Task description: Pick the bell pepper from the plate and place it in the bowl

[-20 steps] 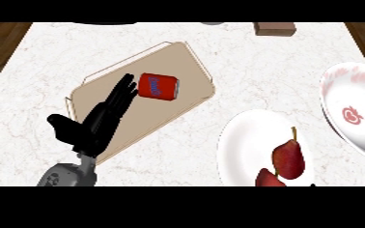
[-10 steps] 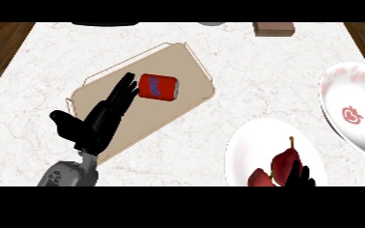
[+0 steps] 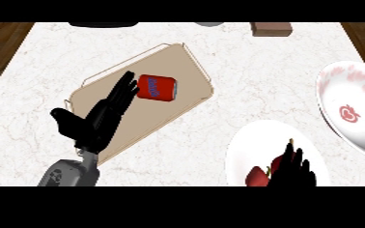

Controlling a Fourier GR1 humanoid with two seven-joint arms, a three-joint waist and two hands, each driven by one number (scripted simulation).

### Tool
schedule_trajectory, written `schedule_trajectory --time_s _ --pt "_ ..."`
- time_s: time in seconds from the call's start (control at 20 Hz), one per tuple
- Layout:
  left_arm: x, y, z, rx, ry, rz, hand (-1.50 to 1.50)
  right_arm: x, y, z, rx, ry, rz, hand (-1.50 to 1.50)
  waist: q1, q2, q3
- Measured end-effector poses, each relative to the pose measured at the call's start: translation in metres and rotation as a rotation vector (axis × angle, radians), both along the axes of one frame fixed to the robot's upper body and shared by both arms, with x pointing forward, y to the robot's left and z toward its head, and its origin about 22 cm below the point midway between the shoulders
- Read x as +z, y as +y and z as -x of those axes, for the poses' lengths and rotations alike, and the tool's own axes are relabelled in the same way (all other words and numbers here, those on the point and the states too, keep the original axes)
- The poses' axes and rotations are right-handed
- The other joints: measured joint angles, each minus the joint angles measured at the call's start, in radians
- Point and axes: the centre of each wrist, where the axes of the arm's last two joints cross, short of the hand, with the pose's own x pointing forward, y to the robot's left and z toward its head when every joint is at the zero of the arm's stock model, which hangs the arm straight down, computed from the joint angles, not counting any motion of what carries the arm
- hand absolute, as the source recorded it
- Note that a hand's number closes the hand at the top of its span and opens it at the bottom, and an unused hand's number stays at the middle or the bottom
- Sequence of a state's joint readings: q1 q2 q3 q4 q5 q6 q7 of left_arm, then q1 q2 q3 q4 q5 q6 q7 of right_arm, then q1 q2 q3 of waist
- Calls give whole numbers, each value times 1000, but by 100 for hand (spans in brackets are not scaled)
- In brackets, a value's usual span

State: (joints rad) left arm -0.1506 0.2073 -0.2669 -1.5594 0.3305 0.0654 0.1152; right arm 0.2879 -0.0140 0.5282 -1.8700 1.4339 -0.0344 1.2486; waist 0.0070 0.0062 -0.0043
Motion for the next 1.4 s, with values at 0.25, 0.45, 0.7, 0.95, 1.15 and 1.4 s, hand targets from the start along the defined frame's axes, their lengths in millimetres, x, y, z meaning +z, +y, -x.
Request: schedule_trajectory --time_s 0.25,0.45,0.7,0.95,1.15,1.4 --pt "-5 2 1 1 5 0 0 -2 -2 -9 1 11 13 -150 -4 -4 -3" --pt "-6 4 0 6 4 -1 0 -4 -3 -12 -3 16 19 -150 -8 -6 -4" --pt "-7 7 1 10 6 6 0 -6 -6 -17 -14 16 16 -150 -7 -10 -7" --pt "-5 6 -1 6 11 11 0 -8 -4 -23 4 13 29 150 -7 -12 -9" --pt "-5 6 0 -3 10 5 0 -10 0 -30 40 4 71 150 -7 -15 -13" --pt "-2 2 0 1 5 -1 0 -11 5 -37 73 1 95 150 -6 -17 -16"
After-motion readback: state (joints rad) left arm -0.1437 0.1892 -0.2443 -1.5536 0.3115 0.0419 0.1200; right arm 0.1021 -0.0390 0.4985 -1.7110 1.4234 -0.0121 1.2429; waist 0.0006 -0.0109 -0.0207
